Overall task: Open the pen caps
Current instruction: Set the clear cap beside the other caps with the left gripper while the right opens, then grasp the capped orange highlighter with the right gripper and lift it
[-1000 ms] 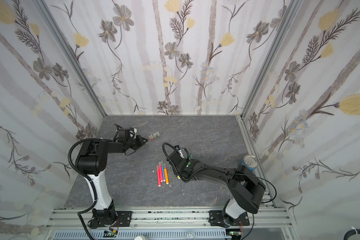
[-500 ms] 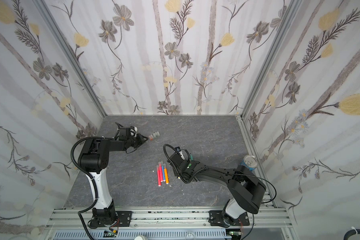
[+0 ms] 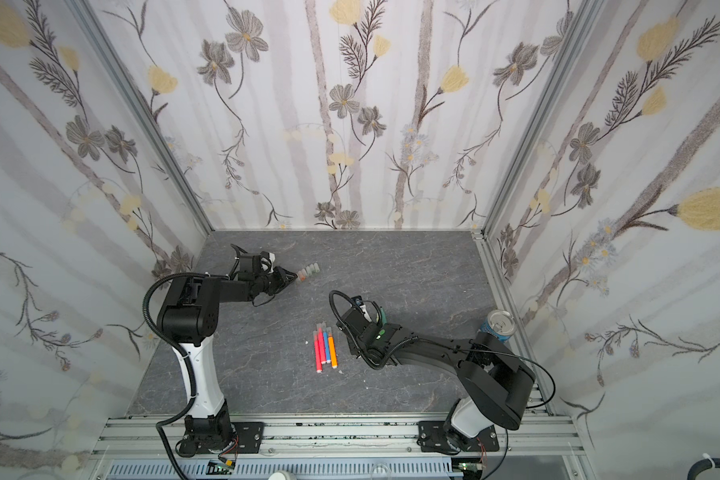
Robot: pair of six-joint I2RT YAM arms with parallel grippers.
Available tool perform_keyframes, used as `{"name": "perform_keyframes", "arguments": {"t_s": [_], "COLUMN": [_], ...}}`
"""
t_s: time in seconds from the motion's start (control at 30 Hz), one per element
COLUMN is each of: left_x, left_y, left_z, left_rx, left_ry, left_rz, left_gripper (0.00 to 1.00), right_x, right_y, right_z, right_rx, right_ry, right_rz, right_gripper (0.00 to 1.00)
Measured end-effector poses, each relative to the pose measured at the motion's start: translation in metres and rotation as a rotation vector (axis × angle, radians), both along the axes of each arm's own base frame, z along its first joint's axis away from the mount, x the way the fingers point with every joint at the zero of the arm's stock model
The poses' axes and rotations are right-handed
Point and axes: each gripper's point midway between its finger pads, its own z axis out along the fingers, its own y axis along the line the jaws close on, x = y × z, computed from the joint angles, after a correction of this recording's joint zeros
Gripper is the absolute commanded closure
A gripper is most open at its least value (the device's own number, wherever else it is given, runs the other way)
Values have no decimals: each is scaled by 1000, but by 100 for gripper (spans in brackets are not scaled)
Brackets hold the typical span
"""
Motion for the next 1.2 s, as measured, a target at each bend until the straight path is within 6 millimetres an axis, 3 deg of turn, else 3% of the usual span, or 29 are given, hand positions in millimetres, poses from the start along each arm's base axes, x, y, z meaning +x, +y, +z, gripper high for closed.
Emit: {"name": "perform_keyframes", "arguments": {"t_s": [0.27,0.47,0.7,0.9,1.2], "left_x": [-8,-33,-61,-70,-75], "left_y": [3,5,4,2,3], "left_z": [6,37,82,116,121], "left_rx": [9,-5,-11,-1,26], "left_ry": [6,-26,-108,-172,-177], "left_rz": [13,28,28,28,26], "left_gripper": [75,75,75,74,74], "right_x": [-1,-2,-7,-11,-16], "right_y": [-1,4,26,52,79], "right_z": [-1,0,-2,-14,-22], "right_rx": [-1,18,47,44,49], "right_ry": [2,1,22,45,68], "right_rz": [0,11,56,88,120], "right_gripper": [67,66,66,65,65]}}
